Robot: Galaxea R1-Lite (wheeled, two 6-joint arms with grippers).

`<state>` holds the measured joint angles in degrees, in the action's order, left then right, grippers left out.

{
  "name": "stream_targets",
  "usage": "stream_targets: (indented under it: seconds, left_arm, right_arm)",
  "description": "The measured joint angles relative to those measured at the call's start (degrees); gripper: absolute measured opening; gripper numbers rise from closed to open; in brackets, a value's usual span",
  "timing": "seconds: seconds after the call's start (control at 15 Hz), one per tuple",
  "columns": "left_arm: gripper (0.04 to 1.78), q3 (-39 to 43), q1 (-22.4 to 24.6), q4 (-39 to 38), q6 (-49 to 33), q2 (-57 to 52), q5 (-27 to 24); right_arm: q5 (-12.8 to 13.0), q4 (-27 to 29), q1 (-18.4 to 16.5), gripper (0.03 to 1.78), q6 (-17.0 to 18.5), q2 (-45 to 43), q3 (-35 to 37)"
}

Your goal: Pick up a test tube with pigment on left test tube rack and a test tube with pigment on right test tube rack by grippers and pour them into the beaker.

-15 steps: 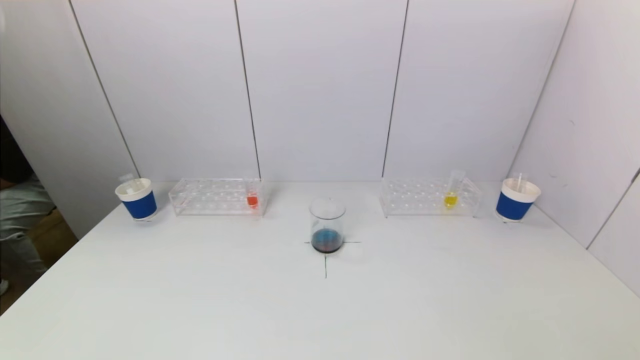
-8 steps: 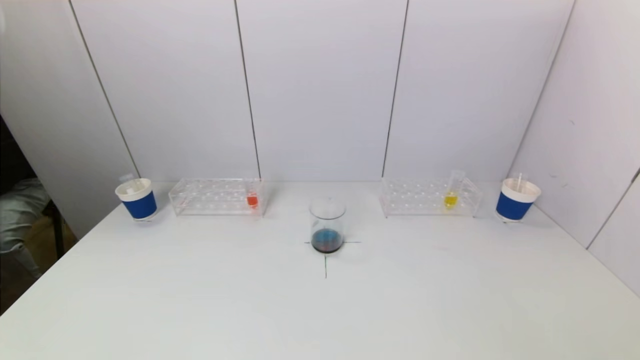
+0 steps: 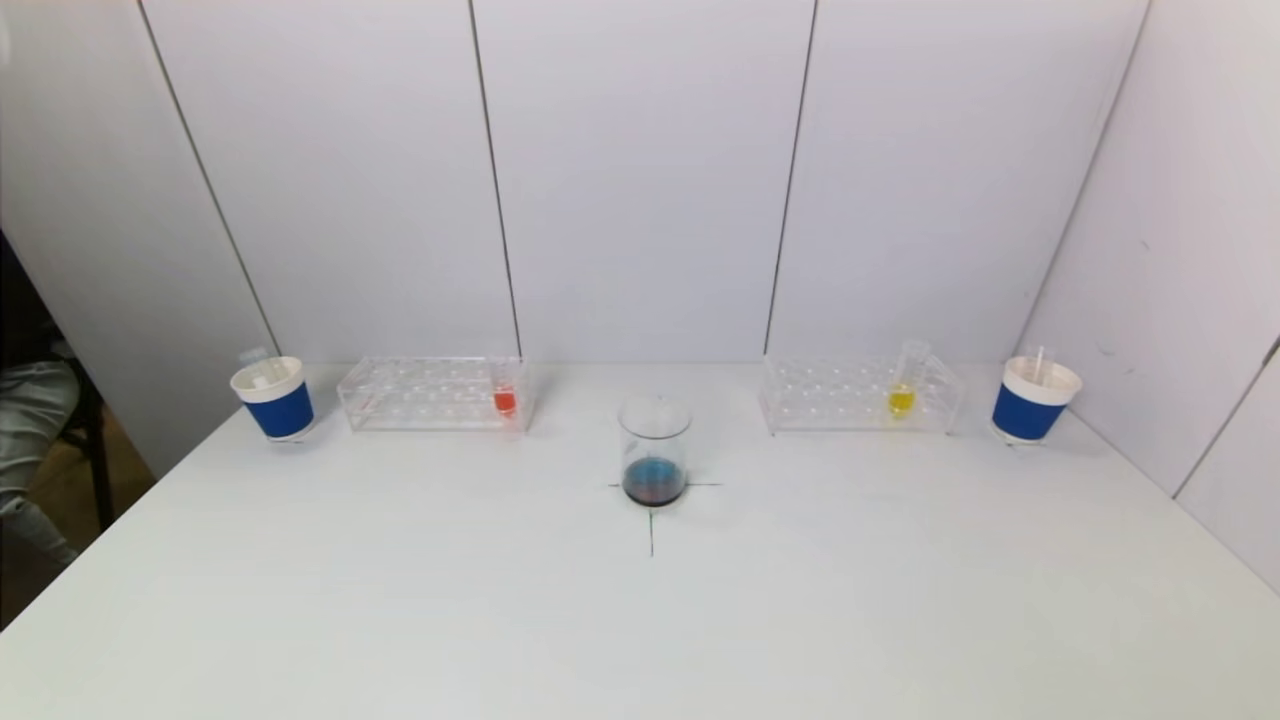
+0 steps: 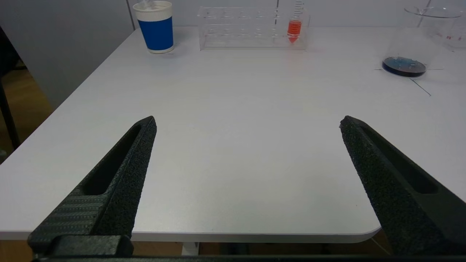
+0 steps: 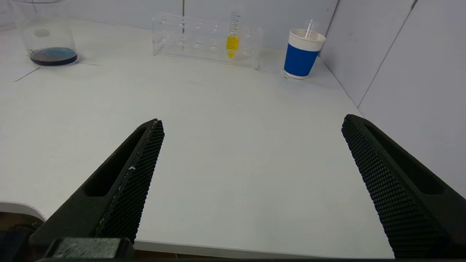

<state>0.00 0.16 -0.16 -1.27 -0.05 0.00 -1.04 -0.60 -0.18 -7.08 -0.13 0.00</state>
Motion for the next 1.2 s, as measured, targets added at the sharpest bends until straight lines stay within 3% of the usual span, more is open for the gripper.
stream_targets:
  seconds: [0.27, 0.93, 1.2]
  left_arm:
    - [1.76, 0.0, 0.0, 0.0, -0.02, 0.0, -0.02]
    - [1.76, 0.0, 0.0, 0.0, -0.02, 0.0, 0.0]
    - [1.76, 0.0, 0.0, 0.0, 0.0, 0.0, 0.0]
  right_arm:
    - [0.6, 0.09, 0.0, 1.77, 5.3, 0.0, 0.0]
    - [1.04, 0.07, 0.0, 1.78, 5.79, 0.0, 0.0]
    - [1.8, -0.06, 0.0, 1.77, 7.98, 0.0, 0.0]
